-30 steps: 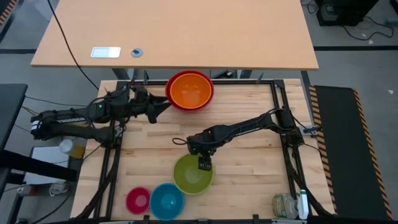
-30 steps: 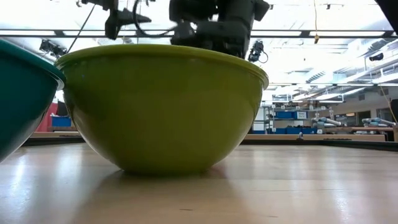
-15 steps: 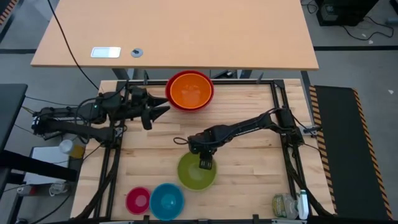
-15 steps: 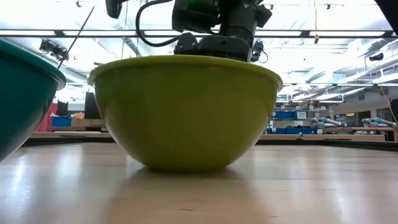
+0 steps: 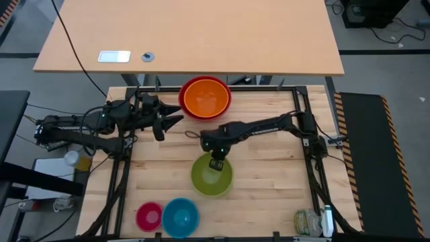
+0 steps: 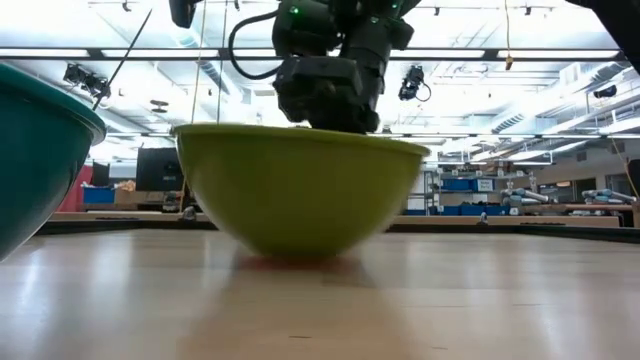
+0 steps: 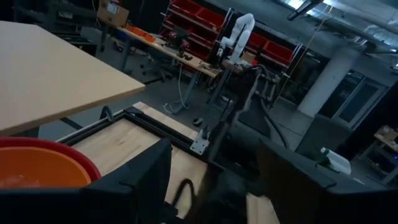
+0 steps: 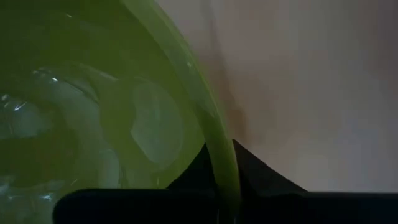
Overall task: Nest bowls inside each other by size order
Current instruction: Stack the green bowl on the orange bowl, then stack the blue bowl on the green bowl
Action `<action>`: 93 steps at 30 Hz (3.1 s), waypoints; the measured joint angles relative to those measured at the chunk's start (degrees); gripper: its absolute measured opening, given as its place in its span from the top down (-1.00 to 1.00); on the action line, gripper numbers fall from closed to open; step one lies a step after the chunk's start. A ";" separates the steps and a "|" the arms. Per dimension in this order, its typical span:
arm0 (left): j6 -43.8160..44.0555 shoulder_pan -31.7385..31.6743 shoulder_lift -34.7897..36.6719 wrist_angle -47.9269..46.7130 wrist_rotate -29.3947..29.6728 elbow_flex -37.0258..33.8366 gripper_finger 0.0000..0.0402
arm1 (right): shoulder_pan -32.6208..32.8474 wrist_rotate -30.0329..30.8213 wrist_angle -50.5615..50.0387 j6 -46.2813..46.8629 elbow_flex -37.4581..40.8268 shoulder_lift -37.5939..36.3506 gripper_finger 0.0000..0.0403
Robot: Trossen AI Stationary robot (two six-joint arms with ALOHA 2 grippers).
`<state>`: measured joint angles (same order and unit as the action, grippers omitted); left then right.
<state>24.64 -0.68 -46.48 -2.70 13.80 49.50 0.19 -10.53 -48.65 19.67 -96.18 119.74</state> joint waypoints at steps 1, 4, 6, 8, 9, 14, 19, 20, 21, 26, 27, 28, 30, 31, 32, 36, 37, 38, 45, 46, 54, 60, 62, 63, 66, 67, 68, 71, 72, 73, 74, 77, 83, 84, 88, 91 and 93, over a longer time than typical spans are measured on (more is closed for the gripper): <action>-0.03 0.21 0.00 0.25 0.00 0.00 -0.20 | -0.55 0.34 -0.86 -0.64 -1.02 0.00 0.88; -0.86 0.78 0.00 1.39 0.00 0.00 -0.20 | -2.44 0.71 -4.01 -2.81 -4.16 0.00 0.89; -1.73 1.28 0.00 2.55 -0.01 0.00 -0.20 | -3.89 0.78 -6.09 -4.61 -6.13 0.00 0.90; -2.45 1.71 0.00 3.82 -0.01 0.00 -0.20 | -5.57 0.76 -7.44 -6.26 -8.01 0.00 0.90; -2.97 1.92 0.00 4.23 -0.02 0.00 -0.20 | -6.44 0.95 -8.27 -6.86 -8.86 -0.07 0.90; -4.56 2.65 0.00 5.63 -0.04 0.00 -0.20 | -10.85 3.89 -10.06 -8.78 -10.69 -2.36 0.89; -4.94 2.81 0.00 5.72 -0.05 0.00 -0.20 | -15.50 6.55 -11.08 -8.99 -10.76 -5.96 0.88; -4.96 2.81 0.00 5.72 -0.09 0.00 -0.20 | -16.47 6.60 -11.03 -8.96 -10.76 -6.54 0.88; -5.03 2.81 0.00 5.70 -0.07 0.00 -0.20 | -17.41 6.68 -10.94 -8.91 -10.74 -7.13 0.88; -7.20 2.83 0.00 5.96 -0.15 0.00 -0.20 | -21.97 6.65 -8.42 -6.77 -10.74 -8.87 0.88; -7.92 2.83 0.00 5.85 -0.15 0.00 -0.20 | -22.82 6.25 -7.22 -6.05 -10.72 -8.87 0.88; -8.51 2.88 0.00 5.50 -0.15 0.00 -0.20 | -23.67 5.70 -5.51 -5.09 -10.69 -8.85 0.88; -9.59 3.19 -0.11 4.10 -0.13 0.00 -0.20 | -25.34 4.67 -2.15 -3.24 -10.69 -8.82 0.88; -10.16 3.34 -0.33 2.99 -0.13 0.00 -0.20 | -26.04 4.61 -0.41 -2.28 -10.69 -8.61 0.88; -10.54 3.53 -0.39 1.29 -0.15 0.00 -0.20 | -26.79 4.58 1.25 -1.30 -10.69 -8.51 0.88; -8.94 4.47 -0.41 -8.34 -0.06 -0.02 -0.20 | -29.19 8.84 5.48 1.92 -10.65 -8.26 0.88; -7.76 4.62 -0.40 -10.99 -0.02 -0.02 -0.20 | -29.68 10.24 6.77 2.52 -10.65 -8.26 0.88; -6.76 4.90 -0.42 -13.16 0.00 -0.02 -0.20 | -30.20 11.10 7.74 2.93 -10.66 -8.26 0.88; -1.25 6.39 -0.42 -22.81 0.00 -0.02 -0.20 | -32.81 10.31 8.31 2.39 -10.70 -4.60 0.88; -0.88 6.48 -0.42 -23.17 0.00 -0.02 -0.20 | -32.87 9.78 7.93 2.48 -10.59 -3.84 0.88; 1.53 7.98 -0.58 -27.49 -3.94 -0.04 -0.20 | -32.57 10.98 7.96 2.20 -10.61 0.22 0.88; 3.06 10.94 -2.24 -30.98 -6.32 -0.04 -0.20 | -33.30 9.42 7.68 0.82 -10.65 1.28 0.85; 3.23 12.34 -3.25 -32.27 -6.31 -0.10 -0.20 | -33.58 8.44 7.99 0.69 -10.65 1.77 0.82; 3.23 13.02 -3.80 -32.37 -6.34 -0.13 -0.20 | -33.76 7.75 7.86 0.65 -10.65 1.90 0.80; 3.26 14.77 -5.20 -32.45 -6.37 -0.13 -0.20 | -34.08 5.52 7.58 -0.30 -10.66 2.21 0.74; 3.30 15.21 -5.69 -32.37 -6.41 -0.13 -0.20 | -34.07 5.51 7.37 -0.40 -10.67 2.21 0.72; 3.37 15.55 -6.09 -32.49 -6.43 -0.13 -0.20 | -34.07 5.51 7.06 -0.72 -10.67 2.21 0.69; 4.45 16.56 -7.16 -32.61 -6.46 -0.13 -0.20 | -34.03 5.51 7.05 -1.69 -10.67 2.23 0.62; 4.69 16.87 -7.25 -32.64 -6.99 -0.13 -0.20 | -34.06 5.50 7.01 -1.67 -10.67 2.23 0.60; 5.00 17.26 -7.26 -32.52 -7.67 -0.13 -0.20 | -34.13 5.46 6.89 -1.68 -10.67 2.23 0.57; 5.49 17.67 -7.23 -32.22 -8.27 -0.13 -0.20 | -34.23 5.43 6.56 -1.76 -10.67 2.23 0.55; 6.55 18.60 -7.13 -32.10 -8.84 -0.11 -0.20 | -34.73 4.54 5.21 -2.54 -10.67 2.23 0.46; 7.17 19.31 -7.19 -32.44 -8.81 -0.11 -0.20 | -35.92 1.43 4.35 -1.84 -10.67 2.23 0.17; 7.17 19.29 -7.19 -32.42 -8.79 -0.11 -0.20 | -36.04 1.38 4.29 -1.79 -10.67 2.23 0.11; 8.08 19.29 -7.19 -32.26 -8.80 -0.11 -0.20 | -36.39 2.48 2.82 -1.79 -10.67 1.85 -0.11; 9.21 19.29 -7.19 -32.26 -10.43 -0.11 -0.20 | -36.46 7.67 1.36 -1.84 -10.67 -0.03 -0.19; 9.64 19.29 -7.19 -32.32 -12.08 -0.11 -0.20 | -36.54 10.55 1.30 -1.84 -10.69 -1.72 -0.21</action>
<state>34.28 18.61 -53.67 -35.02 1.73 49.39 -36.36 0.01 -47.36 17.83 -106.87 118.02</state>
